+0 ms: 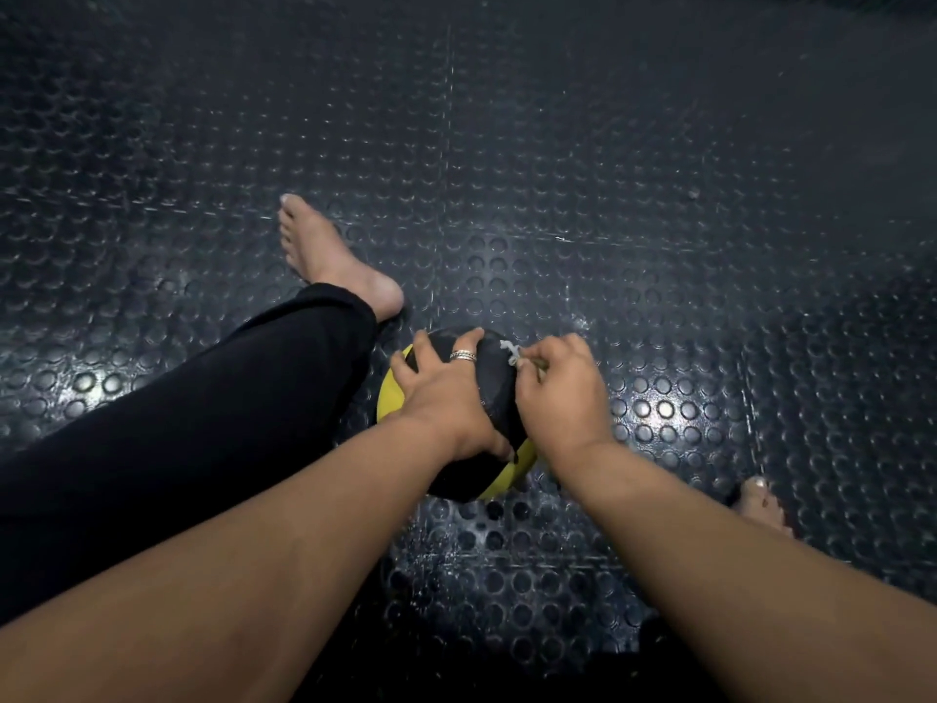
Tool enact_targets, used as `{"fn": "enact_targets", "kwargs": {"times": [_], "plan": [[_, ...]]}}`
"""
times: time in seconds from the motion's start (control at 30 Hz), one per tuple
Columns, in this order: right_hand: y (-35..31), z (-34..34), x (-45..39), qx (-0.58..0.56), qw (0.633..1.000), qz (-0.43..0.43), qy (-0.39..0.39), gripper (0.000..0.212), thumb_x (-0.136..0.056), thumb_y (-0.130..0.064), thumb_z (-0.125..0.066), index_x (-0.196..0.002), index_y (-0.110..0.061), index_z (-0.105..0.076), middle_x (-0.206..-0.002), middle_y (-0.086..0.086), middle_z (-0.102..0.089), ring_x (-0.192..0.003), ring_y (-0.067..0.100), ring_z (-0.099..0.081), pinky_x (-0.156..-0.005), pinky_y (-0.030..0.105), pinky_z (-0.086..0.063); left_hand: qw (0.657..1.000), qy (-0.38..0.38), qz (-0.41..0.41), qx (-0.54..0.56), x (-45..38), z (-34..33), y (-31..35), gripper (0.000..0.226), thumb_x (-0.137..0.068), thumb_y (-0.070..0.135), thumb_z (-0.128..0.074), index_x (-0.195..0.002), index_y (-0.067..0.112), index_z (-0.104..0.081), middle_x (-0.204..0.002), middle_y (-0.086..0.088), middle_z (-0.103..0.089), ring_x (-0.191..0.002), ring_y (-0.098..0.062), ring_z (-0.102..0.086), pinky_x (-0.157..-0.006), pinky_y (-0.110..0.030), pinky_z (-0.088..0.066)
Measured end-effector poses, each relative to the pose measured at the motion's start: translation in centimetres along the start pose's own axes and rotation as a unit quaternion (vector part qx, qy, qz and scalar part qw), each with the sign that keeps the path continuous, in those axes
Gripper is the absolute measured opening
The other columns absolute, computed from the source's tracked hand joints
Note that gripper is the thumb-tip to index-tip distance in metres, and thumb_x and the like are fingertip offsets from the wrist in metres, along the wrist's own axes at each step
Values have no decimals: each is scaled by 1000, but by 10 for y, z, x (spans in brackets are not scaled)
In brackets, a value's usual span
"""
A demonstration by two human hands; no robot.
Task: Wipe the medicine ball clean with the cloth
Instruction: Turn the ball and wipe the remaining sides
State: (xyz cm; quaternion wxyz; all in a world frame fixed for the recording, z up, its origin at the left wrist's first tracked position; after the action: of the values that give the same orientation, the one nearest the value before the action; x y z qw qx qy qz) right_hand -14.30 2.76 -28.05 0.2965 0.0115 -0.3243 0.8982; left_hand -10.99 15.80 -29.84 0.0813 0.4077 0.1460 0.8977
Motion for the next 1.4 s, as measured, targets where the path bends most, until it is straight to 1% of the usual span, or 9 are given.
{"fn": "enact_targets", "kwargs": {"times": [0.17, 0.23, 0.4, 0.57, 0.83, 0.93, 1.13, 1.23, 1.4], "plan": [[27, -2, -34, -36, 986, -143, -78, 16, -87, -5, -51, -85, -9, -66, -84, 5, -62, -92, 26, -62, -66, 19, -35, 1000, 3, -1, 18, 6, -8, 2, 132, -53, 40, -94, -146, 52, 0, -156, -5, 24, -144, -40, 16, -110, -66, -26], [10, 1, -18, -85, 990, -98, -58, 12, -88, -10, -55, -88, -15, -66, -89, 3, -61, -91, 22, -61, -71, 19, -38, 1000, 2, -2, 21, 4, -3, -1, 132, -54, 40, -94, -147, 50, -1, -157, -5, 21, -144, -41, 15, -114, -62, -23], [-27, -4, 25, 9, 997, 77, -15, 18, -90, -14, -53, -102, -12, -66, -102, 3, -50, -98, 20, -49, -86, 28, -42, 999, 13, -14, 32, 0, -2, -4, 124, -61, 33, -88, -149, 48, -2, -157, -9, 17, -144, -41, 10, -117, -55, -20], [-30, -6, 6, 2, 998, 48, -33, 18, -90, -16, -50, -99, -11, -65, -104, 6, -51, -97, 26, -53, -86, 35, -45, 999, 6, -39, 4, -1, 8, 1, 124, -60, 41, -88, -151, 42, -4, -158, -7, 11, -144, -42, 12, -121, -48, -7], [-5, -10, -35, -9, 992, -94, -83, 14, -88, -11, -51, -82, -18, -62, -90, 5, -65, -82, 21, -58, -67, 21, -38, 1000, -3, -19, 23, 4, -2, -1, 128, -54, 40, -93, -145, 53, -5, -156, -5, 21, -143, -40, 17, -109, -66, -26], [-3, -5, -42, 5, 986, -67, -151, 8, -89, -16, -59, -83, -18, -65, -87, 3, -66, -88, 21, -61, -70, 20, -38, 999, -7, -23, 28, 6, -3, -6, 127, -54, 40, -93, -144, 55, -4, -155, 0, 24, -143, -39, 18, -108, -67, -28], [-34, -7, -1, 28, 996, 37, -74, 12, -91, -19, -53, -89, -20, -65, -95, -1, -51, -83, 16, -51, -73, 25, -41, 1000, -10, -15, 18, 8, -6, -10, 128, -57, 39, -91, -148, 46, -2, -156, 1, 25, -144, -37, 20, -107, -67, -30], [-33, -10, -3, 24, 998, 31, -49, 14, -91, -17, -48, -89, -18, -62, -97, 1, -46, -89, 23, -51, -81, 32, -45, 1000, -9, -11, 11, 8, -5, -7, 128, -59, 38, -90, -149, 46, 0, -156, 0, 24, -144, -36, 19, -106, -67, -30], [-20, -16, -41, 26, 996, -32, -85, 16, -89, -13, -53, -77, -23, -56, -104, 8, -57, -83, 20, -52, -74, 23, -38, 1000, -17, -11, 10, 8, -4, -2, 132, -56, 41, -93, -145, 55, 2, -155, 2, 25, -144, -36, 20, -103, -71, -31]]}}
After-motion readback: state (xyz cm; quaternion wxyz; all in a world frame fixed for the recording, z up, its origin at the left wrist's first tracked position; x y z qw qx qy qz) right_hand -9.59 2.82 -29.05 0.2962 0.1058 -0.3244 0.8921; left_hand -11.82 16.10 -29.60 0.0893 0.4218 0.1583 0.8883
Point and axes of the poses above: each hand's wrist, its own x-axis away from the middle knuckle, its own z-axis out of the back of the hand, y = z × x, the point moved 7 cm from there along -x, towards the middle knuckle
